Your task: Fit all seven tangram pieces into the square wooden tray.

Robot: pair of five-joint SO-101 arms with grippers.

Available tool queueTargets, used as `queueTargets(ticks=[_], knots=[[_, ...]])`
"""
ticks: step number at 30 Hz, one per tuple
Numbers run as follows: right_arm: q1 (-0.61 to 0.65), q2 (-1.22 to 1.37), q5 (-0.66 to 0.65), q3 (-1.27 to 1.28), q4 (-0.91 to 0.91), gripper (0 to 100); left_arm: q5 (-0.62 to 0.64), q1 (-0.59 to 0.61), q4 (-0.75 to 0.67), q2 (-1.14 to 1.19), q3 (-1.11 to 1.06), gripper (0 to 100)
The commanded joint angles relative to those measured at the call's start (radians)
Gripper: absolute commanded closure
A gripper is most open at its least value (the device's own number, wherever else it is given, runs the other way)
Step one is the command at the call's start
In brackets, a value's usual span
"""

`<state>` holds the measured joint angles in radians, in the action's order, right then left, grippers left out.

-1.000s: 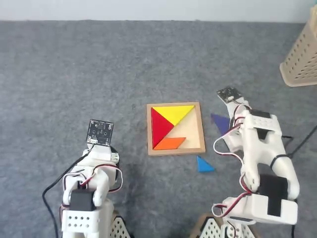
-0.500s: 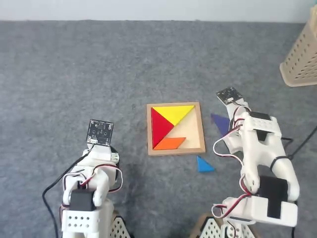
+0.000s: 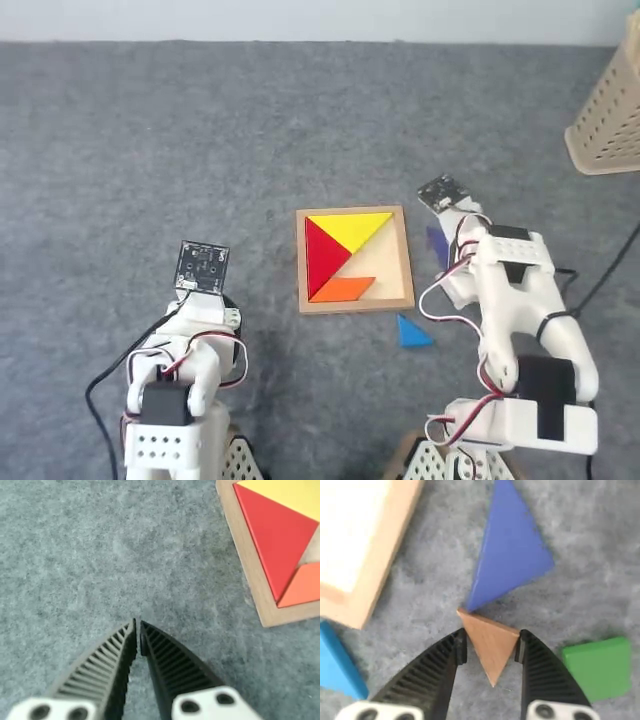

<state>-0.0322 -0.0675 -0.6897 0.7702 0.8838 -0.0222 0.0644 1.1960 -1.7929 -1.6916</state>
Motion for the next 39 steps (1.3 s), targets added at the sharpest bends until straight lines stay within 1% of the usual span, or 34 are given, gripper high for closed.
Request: queueTargets(ticks=[1,3,7,9,11,13,17,22,26,30,32,36,39], knots=[[0.008,-0.048,-0.049,0.012,-0.021,83.3,0.009,0.005,0.005,-0.003,0.005,99],[0.007,-0.05,-0.048,0.02,-0.022,84.1,0.009,0.005,0.005,-0.003,0.005,99],[0.002,-0.05,-0.046,0.023,-0.016,93.9,0.009,0.005,0.005,-0.003,0.005,99],[0.001,-0.051,-0.046,0.023,-0.015,96.7,0.009,0.005,0.005,-0.003,0.005,99],[-0.001,-0.051,-0.031,0.023,-0.015,96.5,0.009,0.005,0.005,-0.003,0.005,99],[-0.001,-0.058,0.018,0.025,-0.013,96.9,0.009,0.005,0.005,-0.003,0.005,99],[0.005,-0.062,0.074,0.017,0.042,96.9,0.009,0.005,0.005,-0.003,0.005,99],[-0.007,-0.116,0.074,0.021,0.065,96.7,0.009,0.005,0.005,-0.003,0.005,99],[-0.048,-0.214,0.066,0.017,0.162,96.6,0.009,0.005,0.005,-0.003,0.005,99],[-0.039,-0.314,0.064,0.017,0.199,96.5,0.009,0.005,0.005,-0.003,0.005,99],[-0.013,-0.325,0.057,0.017,0.199,93.1,0.009,0.005,0.005,-0.003,0.005,99],[0.025,-0.278,-0.008,0.017,0.196,80.0,0.009,0.005,0.005,-0.003,0.005,99],[0.038,-0.223,-0.092,0.011,0.188,73.8,0.009,0.005,0.005,-0.003,0.005,99]])
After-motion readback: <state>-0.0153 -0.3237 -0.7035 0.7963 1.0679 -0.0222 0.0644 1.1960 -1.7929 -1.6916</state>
